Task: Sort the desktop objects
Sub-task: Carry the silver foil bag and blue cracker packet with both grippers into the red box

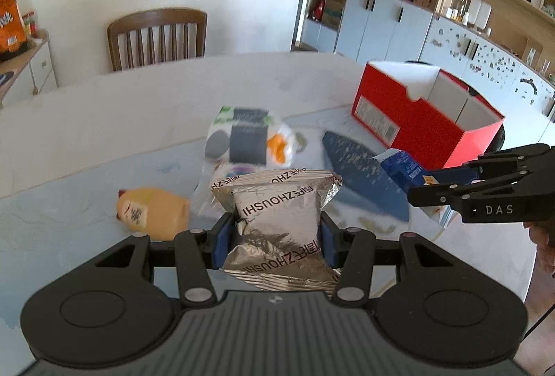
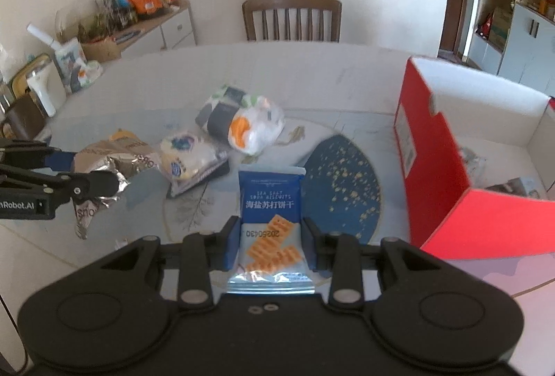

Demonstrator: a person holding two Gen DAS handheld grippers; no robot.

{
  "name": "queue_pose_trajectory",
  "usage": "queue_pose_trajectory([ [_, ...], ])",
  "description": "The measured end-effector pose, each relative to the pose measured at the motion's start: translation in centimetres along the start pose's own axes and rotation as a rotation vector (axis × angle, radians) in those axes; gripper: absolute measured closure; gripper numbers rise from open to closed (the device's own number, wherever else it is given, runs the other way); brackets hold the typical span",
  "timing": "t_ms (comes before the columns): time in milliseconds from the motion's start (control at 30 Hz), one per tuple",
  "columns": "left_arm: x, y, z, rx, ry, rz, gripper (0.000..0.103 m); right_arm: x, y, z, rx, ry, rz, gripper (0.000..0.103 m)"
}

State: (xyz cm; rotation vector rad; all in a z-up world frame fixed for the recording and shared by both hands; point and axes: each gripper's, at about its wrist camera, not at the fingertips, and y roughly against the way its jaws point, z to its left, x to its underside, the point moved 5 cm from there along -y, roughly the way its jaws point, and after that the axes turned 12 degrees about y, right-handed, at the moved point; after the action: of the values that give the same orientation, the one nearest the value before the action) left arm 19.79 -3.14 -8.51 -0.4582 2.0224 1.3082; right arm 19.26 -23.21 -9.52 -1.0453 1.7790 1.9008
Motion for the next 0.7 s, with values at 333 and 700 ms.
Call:
queue_pose_trajectory([
  [333,-2.2,0.7,-5.2,0.03,-0.042,-0.08,0.054,-1.2,3.0,-3.4,0.016,-0.038,-0.089,0.067],
  [700,-3.6,-1.5,-12.3,0.052,-0.111,-0.094,0.054,-1.2,4.5,-9.2,0.036,-0.058,-0.129,0.067],
])
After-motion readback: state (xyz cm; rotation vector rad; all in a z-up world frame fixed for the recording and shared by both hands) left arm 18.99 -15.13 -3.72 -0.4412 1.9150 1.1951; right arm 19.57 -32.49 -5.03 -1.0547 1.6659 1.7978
